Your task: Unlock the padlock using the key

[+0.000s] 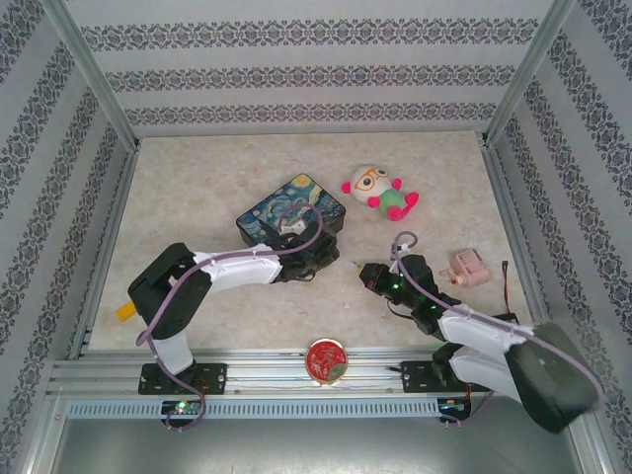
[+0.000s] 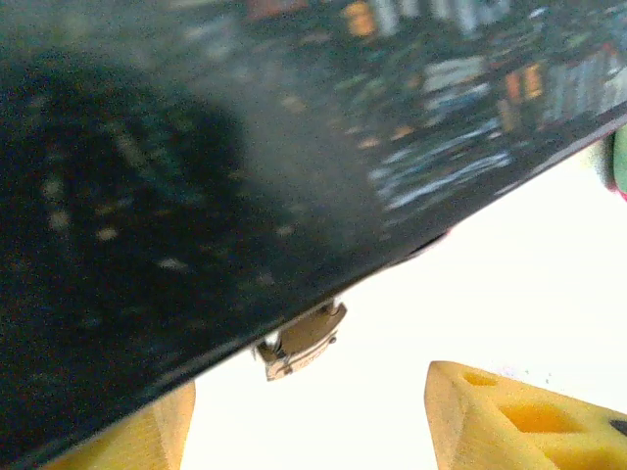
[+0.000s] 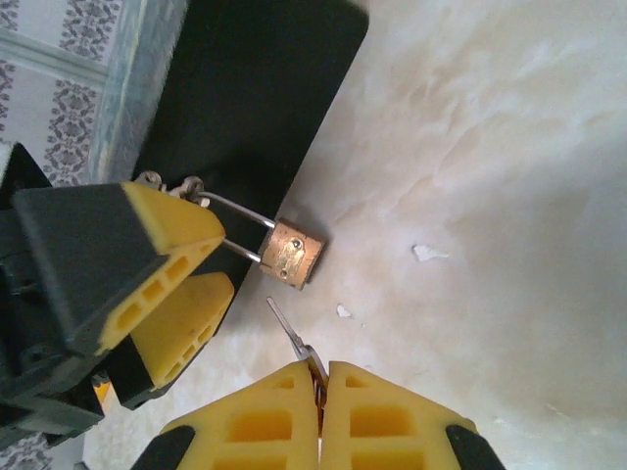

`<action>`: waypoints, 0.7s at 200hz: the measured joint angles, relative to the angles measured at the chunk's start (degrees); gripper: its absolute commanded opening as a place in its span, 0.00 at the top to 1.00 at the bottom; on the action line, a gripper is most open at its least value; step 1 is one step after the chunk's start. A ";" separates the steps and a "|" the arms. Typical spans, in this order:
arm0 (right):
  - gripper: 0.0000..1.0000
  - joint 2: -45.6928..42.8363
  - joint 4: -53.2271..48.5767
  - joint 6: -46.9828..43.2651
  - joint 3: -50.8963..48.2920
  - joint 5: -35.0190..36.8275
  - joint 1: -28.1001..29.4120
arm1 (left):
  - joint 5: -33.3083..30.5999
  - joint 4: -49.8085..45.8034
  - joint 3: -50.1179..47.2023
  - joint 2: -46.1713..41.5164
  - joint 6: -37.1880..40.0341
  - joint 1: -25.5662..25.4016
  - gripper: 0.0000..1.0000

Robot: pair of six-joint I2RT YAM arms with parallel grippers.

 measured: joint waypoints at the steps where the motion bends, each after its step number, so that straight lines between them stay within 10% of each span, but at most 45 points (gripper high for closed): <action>1: 1.00 -0.48 -0.61 -0.20 0.09 0.11 -0.13 | -0.26 -0.31 0.28 0.20 0.04 -0.11 0.37; 140: 1.00 -18.03 -22.58 -10.01 1.20 0.57 -7.67 | -13.11 -22.67 17.92 12.92 0.59 -3.98 0.40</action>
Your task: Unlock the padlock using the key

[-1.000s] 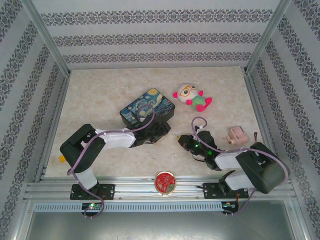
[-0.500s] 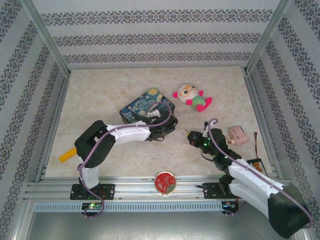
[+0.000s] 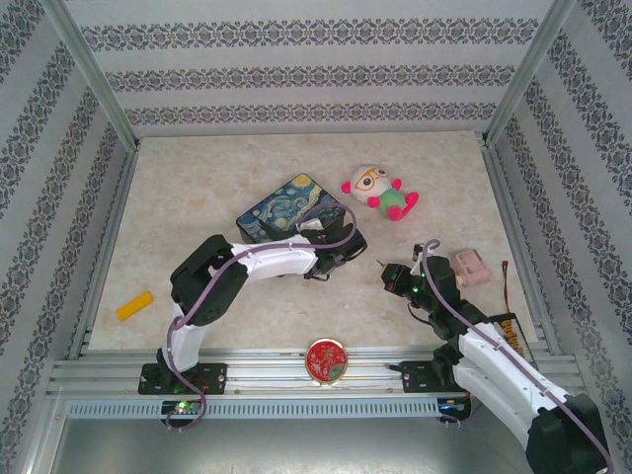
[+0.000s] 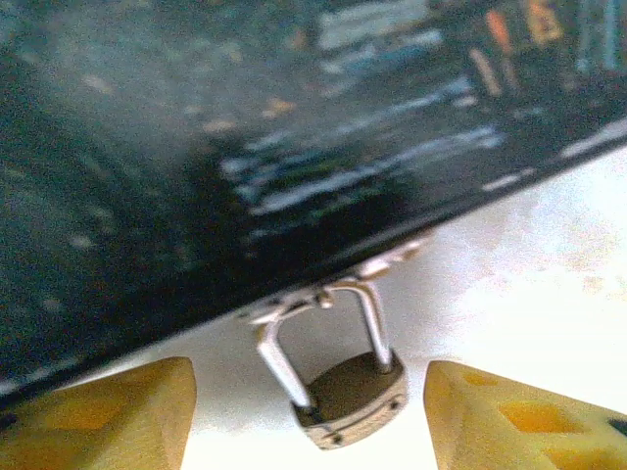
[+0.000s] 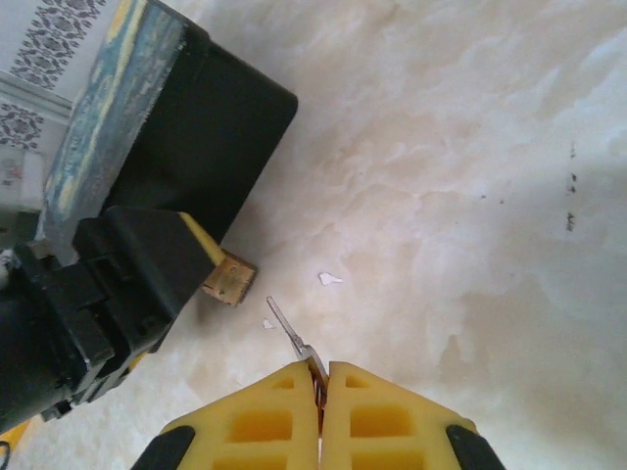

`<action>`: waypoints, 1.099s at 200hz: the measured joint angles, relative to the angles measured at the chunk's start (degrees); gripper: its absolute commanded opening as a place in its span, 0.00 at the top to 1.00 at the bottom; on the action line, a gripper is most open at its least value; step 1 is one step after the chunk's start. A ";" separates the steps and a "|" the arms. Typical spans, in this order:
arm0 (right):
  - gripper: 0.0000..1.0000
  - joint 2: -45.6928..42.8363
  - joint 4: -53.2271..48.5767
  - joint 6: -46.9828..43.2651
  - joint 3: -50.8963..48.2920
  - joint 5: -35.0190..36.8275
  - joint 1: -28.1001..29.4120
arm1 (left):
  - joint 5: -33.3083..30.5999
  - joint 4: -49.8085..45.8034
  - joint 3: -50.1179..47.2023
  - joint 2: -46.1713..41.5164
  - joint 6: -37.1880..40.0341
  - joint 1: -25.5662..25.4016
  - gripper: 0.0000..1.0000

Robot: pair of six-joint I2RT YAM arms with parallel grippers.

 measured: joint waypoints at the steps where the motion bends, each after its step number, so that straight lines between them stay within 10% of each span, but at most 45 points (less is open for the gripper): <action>1: 1.00 0.04 -0.02 -0.02 0.00 -0.02 -0.02 | -0.04 -0.09 0.00 0.00 0.02 0.00 0.40; 220: 1.00 2.56 0.52 -2.64 0.02 -1.97 -1.42 | -2.58 -9.03 3.13 3.87 2.84 -1.75 0.49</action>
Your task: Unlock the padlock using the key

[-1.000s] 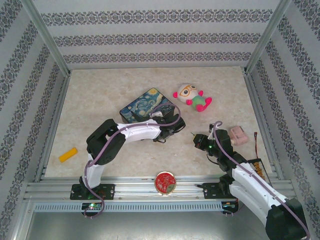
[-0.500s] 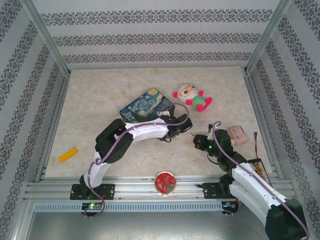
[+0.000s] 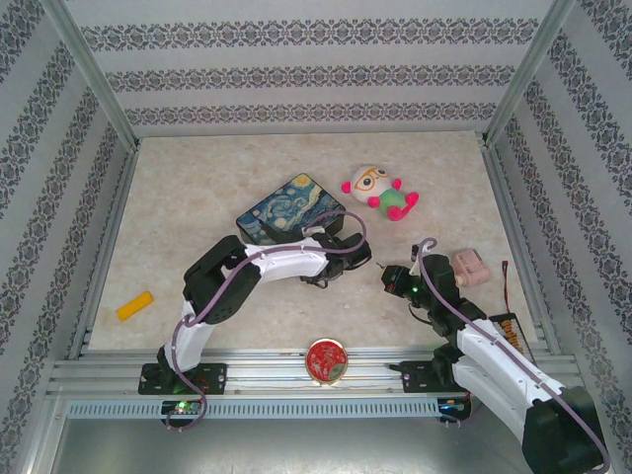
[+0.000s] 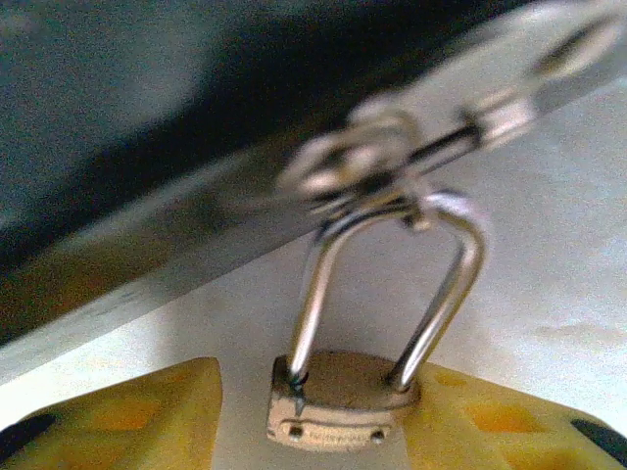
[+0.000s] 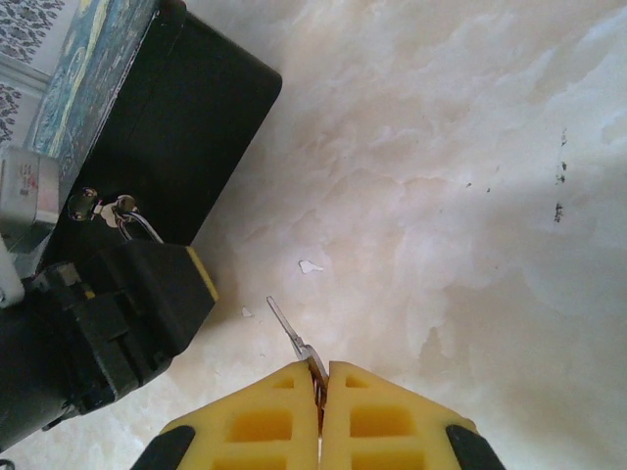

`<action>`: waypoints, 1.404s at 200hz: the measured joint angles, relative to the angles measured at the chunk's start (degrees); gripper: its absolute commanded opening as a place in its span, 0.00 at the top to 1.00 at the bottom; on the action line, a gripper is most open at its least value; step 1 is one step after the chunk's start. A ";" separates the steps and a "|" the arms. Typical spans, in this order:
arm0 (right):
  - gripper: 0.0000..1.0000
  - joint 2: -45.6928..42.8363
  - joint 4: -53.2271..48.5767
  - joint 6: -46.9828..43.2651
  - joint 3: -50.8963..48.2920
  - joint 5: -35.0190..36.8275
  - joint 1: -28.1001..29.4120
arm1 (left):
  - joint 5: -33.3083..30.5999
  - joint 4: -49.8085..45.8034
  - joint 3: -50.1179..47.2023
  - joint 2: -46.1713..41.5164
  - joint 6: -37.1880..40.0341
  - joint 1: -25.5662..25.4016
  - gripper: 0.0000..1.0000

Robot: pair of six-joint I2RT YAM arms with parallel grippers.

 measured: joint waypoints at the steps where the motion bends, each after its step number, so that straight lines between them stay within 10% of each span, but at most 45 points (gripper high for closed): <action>1: 1.00 0.00 0.00 0.00 0.00 -0.02 0.00 | 0.00 -0.02 -0.11 -0.13 0.00 0.00 0.49; 133: 1.00 0.85 1.27 0.02 0.00 0.00 0.00 | 1.68 0.90 1.33 -0.55 5.09 1.99 0.53; 281: 1.00 4.76 6.67 0.42 -0.44 -2.45 0.00 | 6.25 6.69 -0.15 -0.52 6.40 3.08 0.82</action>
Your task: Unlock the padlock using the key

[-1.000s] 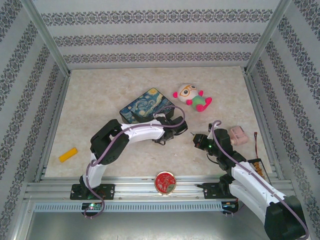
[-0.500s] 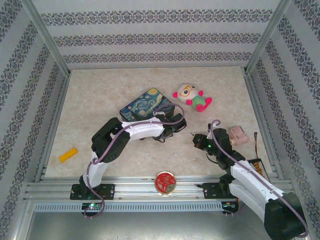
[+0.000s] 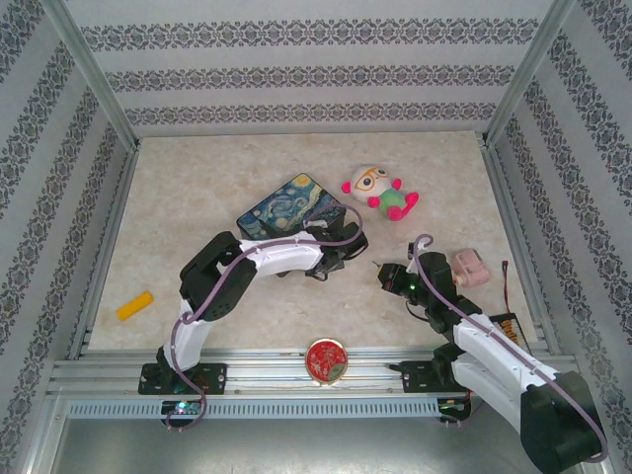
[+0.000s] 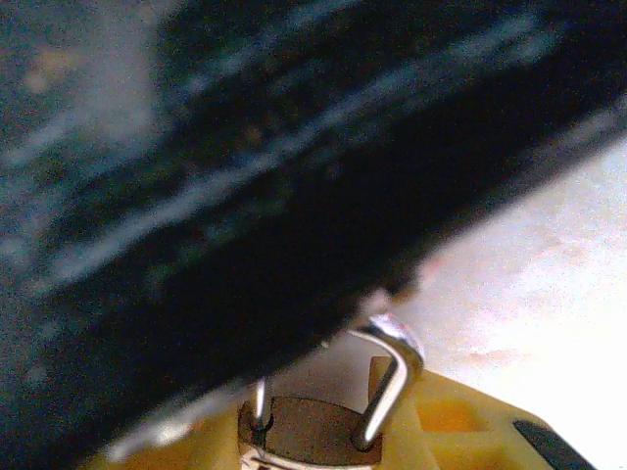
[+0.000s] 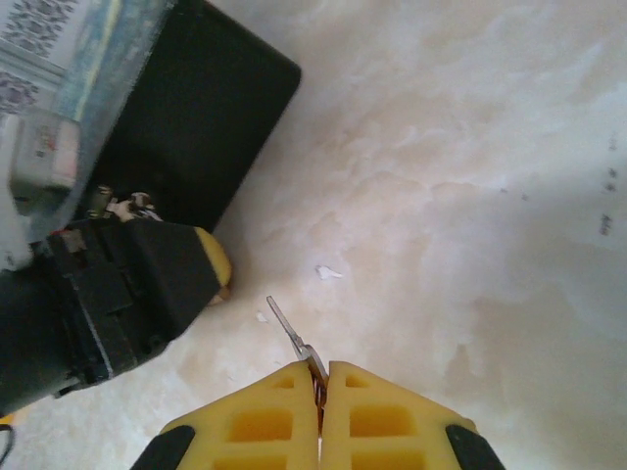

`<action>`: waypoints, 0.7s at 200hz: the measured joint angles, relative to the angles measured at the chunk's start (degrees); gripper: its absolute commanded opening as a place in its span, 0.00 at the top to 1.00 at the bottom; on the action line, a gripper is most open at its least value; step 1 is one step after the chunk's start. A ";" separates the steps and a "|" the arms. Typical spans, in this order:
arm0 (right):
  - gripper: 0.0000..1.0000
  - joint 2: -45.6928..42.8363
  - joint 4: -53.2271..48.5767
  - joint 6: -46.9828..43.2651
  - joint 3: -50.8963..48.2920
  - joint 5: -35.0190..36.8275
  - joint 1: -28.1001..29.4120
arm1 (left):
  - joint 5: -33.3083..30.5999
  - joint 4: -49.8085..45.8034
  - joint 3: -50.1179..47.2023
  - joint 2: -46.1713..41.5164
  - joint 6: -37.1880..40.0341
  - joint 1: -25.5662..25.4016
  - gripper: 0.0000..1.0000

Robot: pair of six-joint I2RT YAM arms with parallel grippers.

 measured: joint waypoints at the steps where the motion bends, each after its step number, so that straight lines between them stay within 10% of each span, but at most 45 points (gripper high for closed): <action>1: 1.00 0.00 0.26 0.02 -0.09 -0.11 0.00 | 0.22 0.28 -0.22 -0.13 -0.04 0.02 0.82; 140: 1.00 3.82 19.67 5.44 -6.84 -0.70 7.80 | 15.30 24.48 -17.94 -10.88 -8.55 3.21 0.88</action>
